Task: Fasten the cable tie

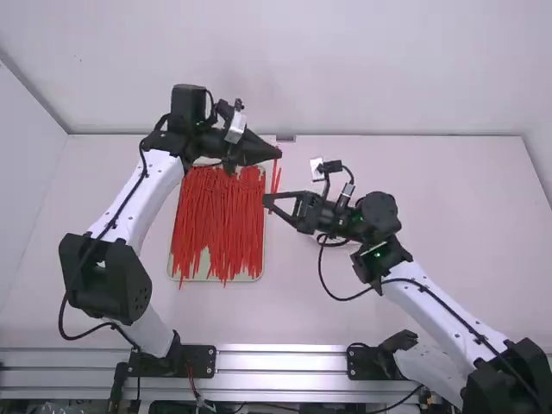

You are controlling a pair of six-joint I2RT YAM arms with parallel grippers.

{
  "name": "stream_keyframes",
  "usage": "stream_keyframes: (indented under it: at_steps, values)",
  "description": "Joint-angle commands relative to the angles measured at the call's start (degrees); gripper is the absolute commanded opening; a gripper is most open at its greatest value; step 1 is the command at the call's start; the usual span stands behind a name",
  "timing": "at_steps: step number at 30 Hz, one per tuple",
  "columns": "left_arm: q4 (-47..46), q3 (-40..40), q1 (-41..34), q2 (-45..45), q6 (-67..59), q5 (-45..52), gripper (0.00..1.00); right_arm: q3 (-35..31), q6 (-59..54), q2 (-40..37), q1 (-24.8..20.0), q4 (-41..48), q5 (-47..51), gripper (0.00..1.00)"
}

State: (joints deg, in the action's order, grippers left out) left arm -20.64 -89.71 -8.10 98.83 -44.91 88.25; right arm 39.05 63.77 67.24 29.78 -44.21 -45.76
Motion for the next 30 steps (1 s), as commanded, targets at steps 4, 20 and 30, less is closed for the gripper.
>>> stream_keyframes:
  at_steps: [4,20,30]
  values:
    - [-2.34,0.37,-0.17,-0.81,-11.67,1.75,0.01,1.42,-1.27,-0.04,1.07,-0.55,1.62,0.0]
    - [-6.58,0.37,-2.4,-1.36,-22.03,1.75,0.01,1.38,-1.03,-0.04,1.79,3.61,3.87,0.0]
    - [-7.26,0.37,-1.92,-2.29,-22.01,1.75,0.01,1.38,-1.03,-0.04,1.42,4.2,3.69,0.0]
